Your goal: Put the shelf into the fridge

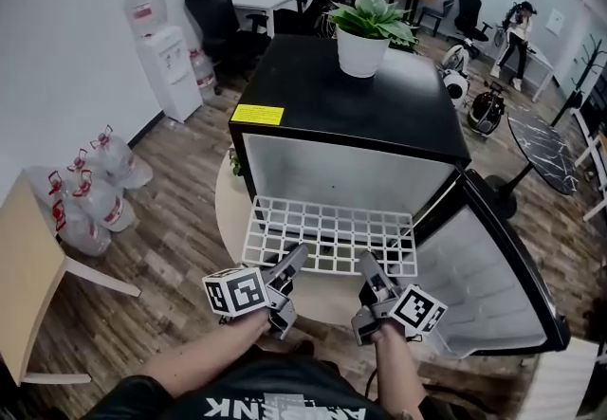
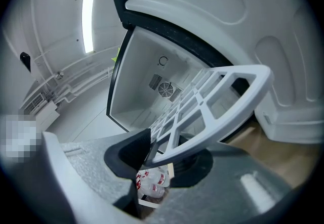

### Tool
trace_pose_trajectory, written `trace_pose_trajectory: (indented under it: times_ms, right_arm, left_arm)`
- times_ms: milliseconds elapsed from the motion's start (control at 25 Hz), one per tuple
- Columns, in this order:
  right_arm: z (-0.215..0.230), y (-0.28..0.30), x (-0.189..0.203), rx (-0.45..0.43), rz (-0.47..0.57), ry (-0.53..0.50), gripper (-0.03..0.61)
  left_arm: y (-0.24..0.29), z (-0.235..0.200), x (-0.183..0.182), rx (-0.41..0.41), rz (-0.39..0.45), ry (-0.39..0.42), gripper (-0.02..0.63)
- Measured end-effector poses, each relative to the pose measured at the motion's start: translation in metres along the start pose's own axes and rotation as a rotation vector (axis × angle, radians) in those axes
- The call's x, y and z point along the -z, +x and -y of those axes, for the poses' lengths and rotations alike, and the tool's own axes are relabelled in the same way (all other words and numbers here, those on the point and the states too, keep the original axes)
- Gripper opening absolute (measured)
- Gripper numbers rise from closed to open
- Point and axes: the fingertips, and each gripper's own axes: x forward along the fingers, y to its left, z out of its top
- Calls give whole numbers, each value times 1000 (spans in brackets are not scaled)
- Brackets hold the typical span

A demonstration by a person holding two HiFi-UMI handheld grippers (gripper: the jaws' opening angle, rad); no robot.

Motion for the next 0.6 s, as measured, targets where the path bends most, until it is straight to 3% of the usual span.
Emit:
trace_pose_trajectory:
  times_ms: [600]
  right_arm:
    - [15, 14, -6, 32, 20, -20, 109]
  left_arm:
    - [21, -17, 6, 34, -32, -64, 87]
